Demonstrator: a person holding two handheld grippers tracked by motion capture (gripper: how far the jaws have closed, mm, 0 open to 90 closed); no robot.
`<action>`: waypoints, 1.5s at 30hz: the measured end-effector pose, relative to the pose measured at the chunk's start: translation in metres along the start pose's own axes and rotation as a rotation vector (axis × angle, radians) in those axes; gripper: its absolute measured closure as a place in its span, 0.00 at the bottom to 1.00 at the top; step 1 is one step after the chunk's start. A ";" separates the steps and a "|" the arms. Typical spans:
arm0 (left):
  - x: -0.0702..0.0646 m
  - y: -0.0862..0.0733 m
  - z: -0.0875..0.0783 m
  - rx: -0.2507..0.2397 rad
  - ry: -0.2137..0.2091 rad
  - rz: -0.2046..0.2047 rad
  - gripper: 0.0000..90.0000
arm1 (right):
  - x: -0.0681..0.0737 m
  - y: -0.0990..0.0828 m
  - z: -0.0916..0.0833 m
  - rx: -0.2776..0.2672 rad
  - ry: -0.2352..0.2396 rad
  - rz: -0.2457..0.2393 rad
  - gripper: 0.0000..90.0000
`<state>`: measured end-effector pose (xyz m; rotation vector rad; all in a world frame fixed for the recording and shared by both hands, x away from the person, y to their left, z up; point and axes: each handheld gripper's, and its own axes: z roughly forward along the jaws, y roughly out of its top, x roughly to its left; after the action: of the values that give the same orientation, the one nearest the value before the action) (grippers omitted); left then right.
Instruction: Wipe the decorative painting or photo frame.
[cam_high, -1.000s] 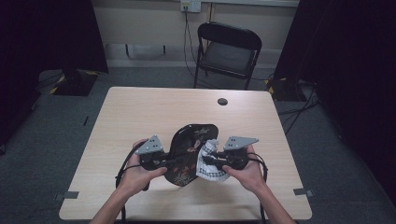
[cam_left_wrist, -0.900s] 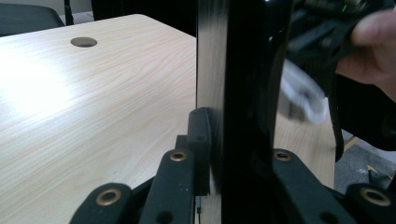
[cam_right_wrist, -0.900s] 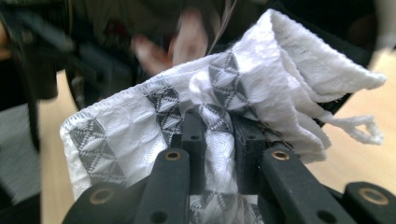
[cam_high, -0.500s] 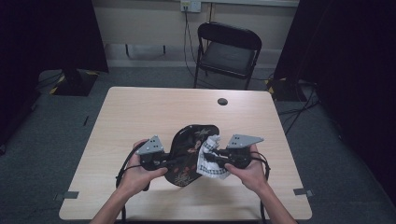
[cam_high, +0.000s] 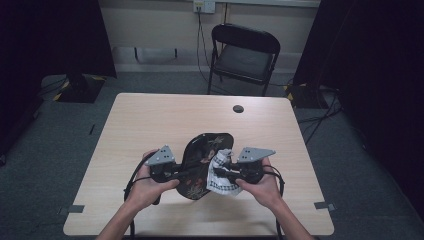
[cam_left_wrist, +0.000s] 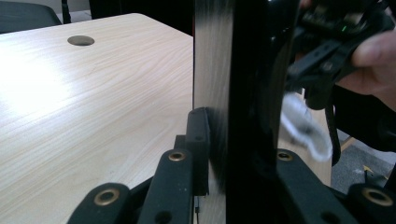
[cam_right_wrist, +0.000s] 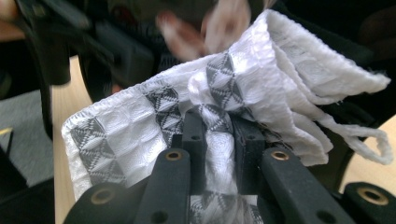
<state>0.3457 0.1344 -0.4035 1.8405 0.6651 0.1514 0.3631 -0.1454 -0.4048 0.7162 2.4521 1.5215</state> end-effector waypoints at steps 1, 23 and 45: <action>0.000 0.000 0.000 0.000 0.000 0.000 0.87 | 0.000 0.000 0.000 0.000 0.000 0.000 0.87; -0.002 0.000 0.001 0.005 -0.020 0.011 0.88 | -0.011 0.011 -0.021 -0.021 -0.037 0.014 0.87; -0.005 0.001 0.004 0.010 0.005 0.022 0.87 | 0.000 0.049 -0.033 -0.243 -0.131 0.013 0.87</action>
<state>0.3440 0.1283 -0.4029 1.8580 0.6502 0.1679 0.3652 -0.1538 -0.3466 0.7591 2.1261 1.6815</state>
